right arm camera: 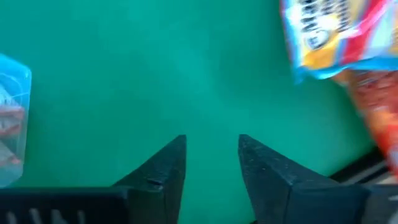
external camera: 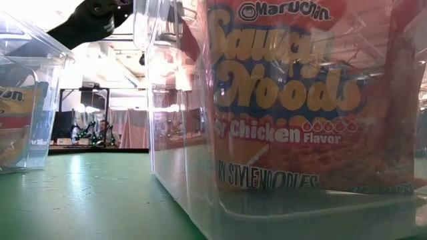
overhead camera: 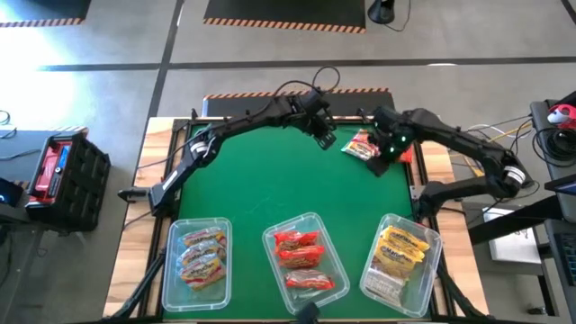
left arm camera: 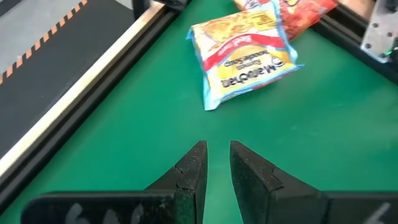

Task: Sort Maruchan noodles
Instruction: Adjust the right transparent bin

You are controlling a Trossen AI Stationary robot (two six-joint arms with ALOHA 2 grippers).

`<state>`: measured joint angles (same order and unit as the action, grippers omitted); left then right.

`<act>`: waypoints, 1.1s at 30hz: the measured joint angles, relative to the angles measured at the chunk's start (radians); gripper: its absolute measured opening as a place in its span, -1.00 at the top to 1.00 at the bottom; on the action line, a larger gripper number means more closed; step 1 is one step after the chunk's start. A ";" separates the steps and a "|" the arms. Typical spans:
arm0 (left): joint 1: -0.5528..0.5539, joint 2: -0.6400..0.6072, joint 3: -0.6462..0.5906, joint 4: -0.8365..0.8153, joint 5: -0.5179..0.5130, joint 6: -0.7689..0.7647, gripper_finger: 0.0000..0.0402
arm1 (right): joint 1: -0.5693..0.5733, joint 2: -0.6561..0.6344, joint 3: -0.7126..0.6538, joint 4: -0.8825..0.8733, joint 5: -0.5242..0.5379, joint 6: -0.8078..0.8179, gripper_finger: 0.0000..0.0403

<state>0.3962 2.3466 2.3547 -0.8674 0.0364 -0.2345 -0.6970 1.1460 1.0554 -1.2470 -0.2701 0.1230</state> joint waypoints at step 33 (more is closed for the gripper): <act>0.090 -0.067 0.001 -0.101 0.010 0.170 0.74 | 0.890 -0.032 -0.085 -0.022 -0.189 0.748 0.38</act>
<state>0.4863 2.2800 2.3554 -0.9681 0.0462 -0.0641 0.1927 1.1137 0.9702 -1.2693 -0.4590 0.8706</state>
